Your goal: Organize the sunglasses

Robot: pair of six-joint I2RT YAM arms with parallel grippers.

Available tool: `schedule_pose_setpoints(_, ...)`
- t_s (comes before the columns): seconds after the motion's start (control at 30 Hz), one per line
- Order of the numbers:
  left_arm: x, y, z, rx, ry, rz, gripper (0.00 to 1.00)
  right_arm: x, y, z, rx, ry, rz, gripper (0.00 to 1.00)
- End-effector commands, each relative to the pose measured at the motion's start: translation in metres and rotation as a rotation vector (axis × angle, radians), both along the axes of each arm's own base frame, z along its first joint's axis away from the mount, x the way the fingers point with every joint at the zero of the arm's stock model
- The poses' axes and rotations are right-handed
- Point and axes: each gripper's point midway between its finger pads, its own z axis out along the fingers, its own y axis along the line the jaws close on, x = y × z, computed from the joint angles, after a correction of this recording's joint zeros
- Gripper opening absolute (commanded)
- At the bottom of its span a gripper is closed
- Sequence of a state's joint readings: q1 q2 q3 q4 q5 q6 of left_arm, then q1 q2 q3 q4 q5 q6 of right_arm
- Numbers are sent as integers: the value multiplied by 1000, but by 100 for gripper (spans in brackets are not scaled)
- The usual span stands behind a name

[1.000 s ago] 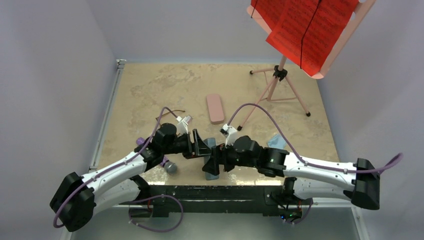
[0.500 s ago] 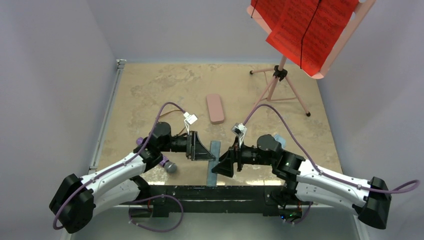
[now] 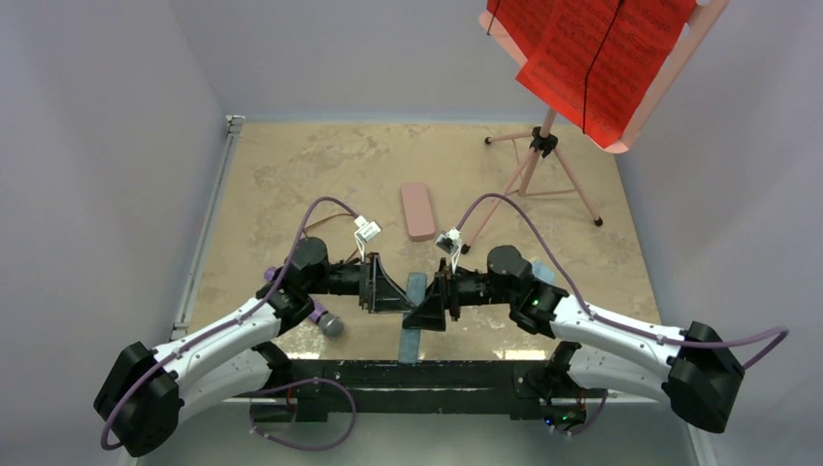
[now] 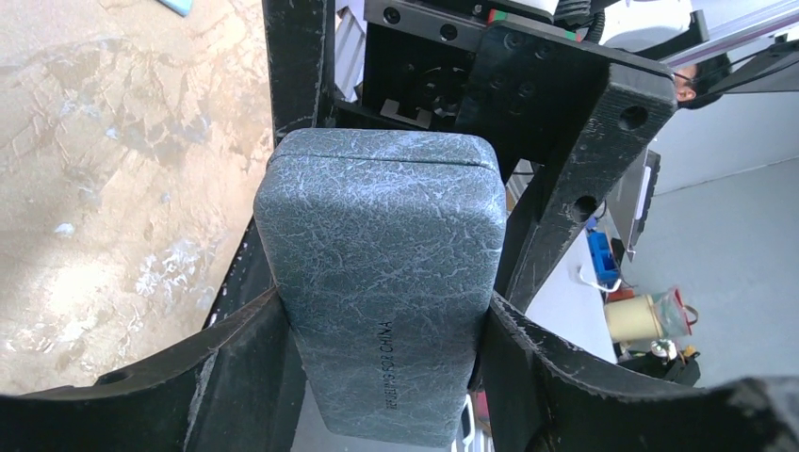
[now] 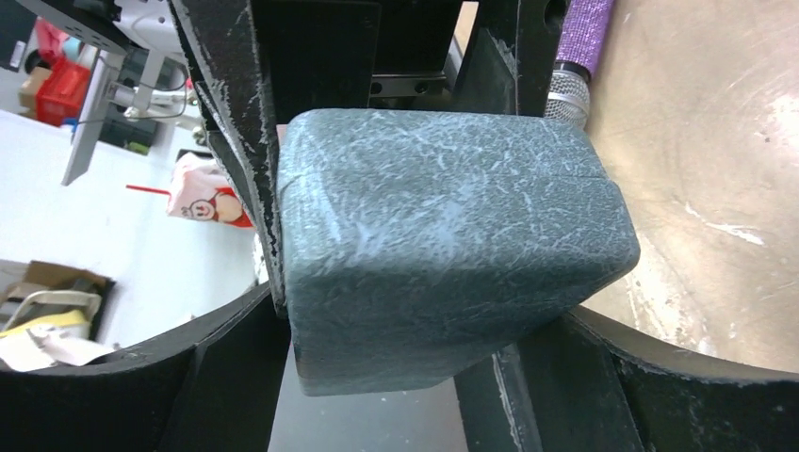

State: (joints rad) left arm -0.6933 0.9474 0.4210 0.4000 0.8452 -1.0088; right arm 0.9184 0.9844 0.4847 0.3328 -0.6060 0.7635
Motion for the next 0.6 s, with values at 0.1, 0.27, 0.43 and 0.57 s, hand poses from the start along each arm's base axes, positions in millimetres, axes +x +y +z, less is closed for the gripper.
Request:
schedule_pose_setpoints(0.1, 13, 2, 26, -41, -137, 66, 0, -7, 9, 44, 134, -55, 74, 66)
schedule_pose_setpoints(0.27, 25, 20, 1, 22, -180, 121, 0, -26, -2, 55, 171, -85, 151, 10)
schedule_pose_setpoints(0.43, 27, 32, -20, -8, -218, 79, 0, -51, -15, 80, 307, -88, 259, 0)
schedule_pose_setpoints(0.57, 29, 29, -22, -29, -156, 71, 0, -42, -11, 80, 267, -97, 216, 0)
